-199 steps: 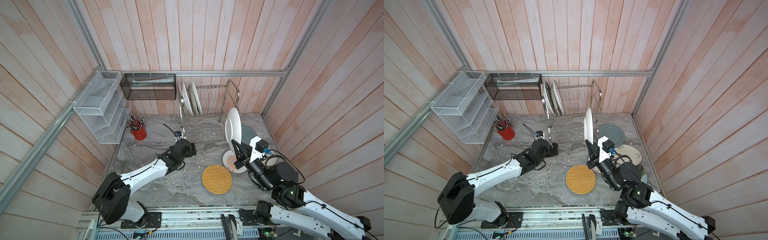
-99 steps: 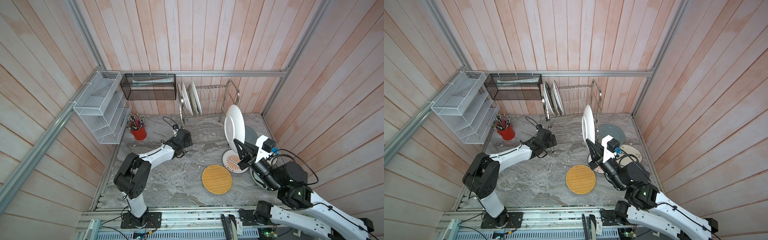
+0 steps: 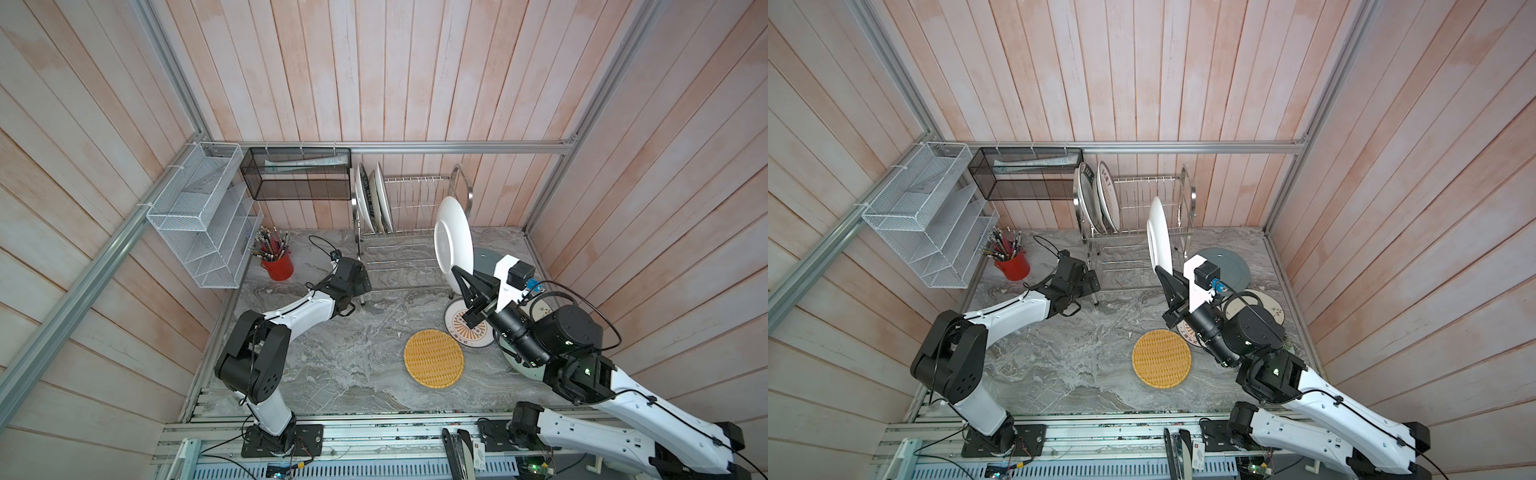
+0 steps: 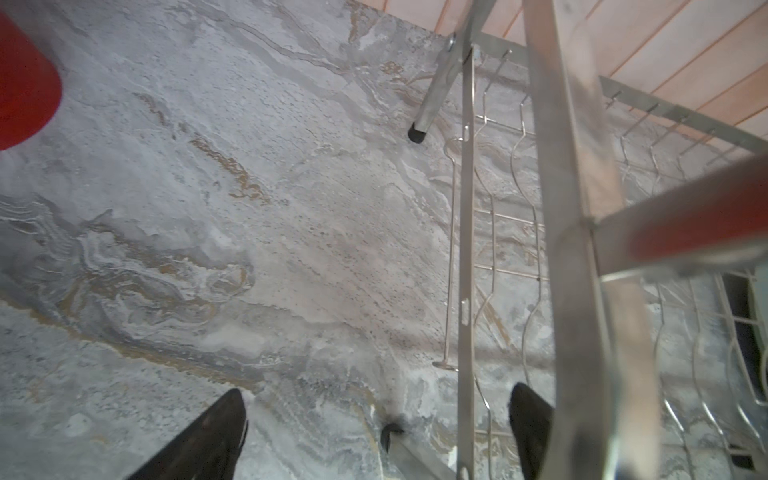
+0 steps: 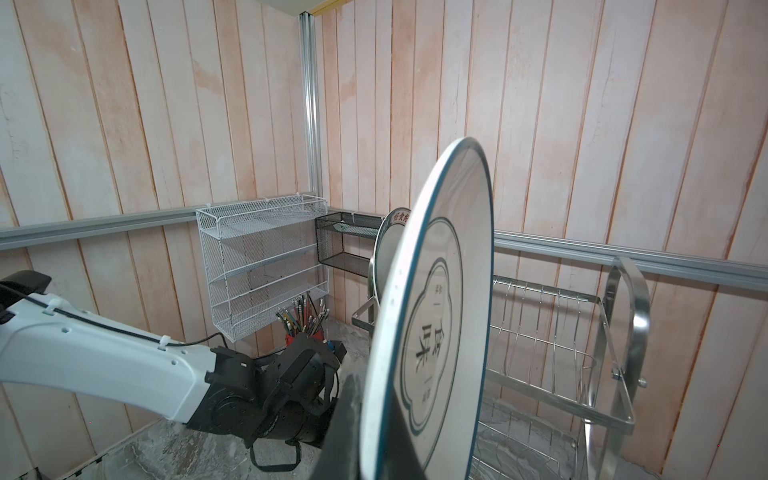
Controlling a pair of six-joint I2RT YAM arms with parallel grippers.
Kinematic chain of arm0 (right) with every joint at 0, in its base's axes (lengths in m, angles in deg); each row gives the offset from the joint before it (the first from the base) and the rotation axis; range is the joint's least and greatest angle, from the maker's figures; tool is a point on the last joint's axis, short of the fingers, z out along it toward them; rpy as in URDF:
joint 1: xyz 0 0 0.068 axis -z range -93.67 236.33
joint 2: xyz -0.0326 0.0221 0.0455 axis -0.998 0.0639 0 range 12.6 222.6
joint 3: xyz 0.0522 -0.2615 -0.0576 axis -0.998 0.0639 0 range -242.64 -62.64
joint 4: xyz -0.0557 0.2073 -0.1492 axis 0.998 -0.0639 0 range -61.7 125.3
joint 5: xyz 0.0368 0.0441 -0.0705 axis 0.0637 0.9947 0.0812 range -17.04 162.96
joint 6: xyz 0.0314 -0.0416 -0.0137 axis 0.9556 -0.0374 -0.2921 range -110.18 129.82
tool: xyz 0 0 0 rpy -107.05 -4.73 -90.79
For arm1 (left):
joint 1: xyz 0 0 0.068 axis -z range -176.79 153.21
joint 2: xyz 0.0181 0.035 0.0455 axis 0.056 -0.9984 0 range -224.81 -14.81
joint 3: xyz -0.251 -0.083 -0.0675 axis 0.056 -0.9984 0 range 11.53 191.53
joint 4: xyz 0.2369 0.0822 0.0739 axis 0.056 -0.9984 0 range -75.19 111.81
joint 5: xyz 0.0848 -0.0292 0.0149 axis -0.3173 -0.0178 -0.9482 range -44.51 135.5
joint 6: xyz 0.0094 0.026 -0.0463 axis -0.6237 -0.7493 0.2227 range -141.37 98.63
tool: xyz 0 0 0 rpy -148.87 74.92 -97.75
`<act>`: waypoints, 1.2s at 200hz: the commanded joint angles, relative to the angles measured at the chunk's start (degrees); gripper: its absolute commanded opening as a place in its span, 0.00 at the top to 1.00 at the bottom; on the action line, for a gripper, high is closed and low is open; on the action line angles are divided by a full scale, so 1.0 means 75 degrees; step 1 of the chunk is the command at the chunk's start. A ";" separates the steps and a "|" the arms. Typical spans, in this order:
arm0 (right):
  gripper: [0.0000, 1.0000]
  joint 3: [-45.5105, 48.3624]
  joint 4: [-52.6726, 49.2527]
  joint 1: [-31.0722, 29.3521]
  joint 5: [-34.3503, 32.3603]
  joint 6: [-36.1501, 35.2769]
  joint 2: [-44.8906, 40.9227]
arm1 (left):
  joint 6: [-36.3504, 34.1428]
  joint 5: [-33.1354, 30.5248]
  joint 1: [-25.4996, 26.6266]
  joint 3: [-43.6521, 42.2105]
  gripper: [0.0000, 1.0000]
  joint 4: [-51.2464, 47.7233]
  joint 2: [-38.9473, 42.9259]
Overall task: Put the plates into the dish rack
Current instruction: 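Carry the upright white plate with the right gripper into the rack's upper tier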
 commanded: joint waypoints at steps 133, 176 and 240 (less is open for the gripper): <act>1.00 -0.3315 0.1266 0.1468 0.0511 0.1550 0.3903 | -0.0594 0.1702 -0.0379 -0.1855 0.00 -0.1000 0.5900; 1.00 -0.3971 0.1671 0.1533 0.0153 0.1803 0.4985 | -0.1244 0.1630 -0.0385 -0.2429 0.00 -0.2389 0.7995; 1.00 -0.4989 0.1650 0.1681 -0.0362 0.2059 0.6388 | -0.1447 0.2019 -0.0372 -0.2985 0.00 -0.2823 0.9210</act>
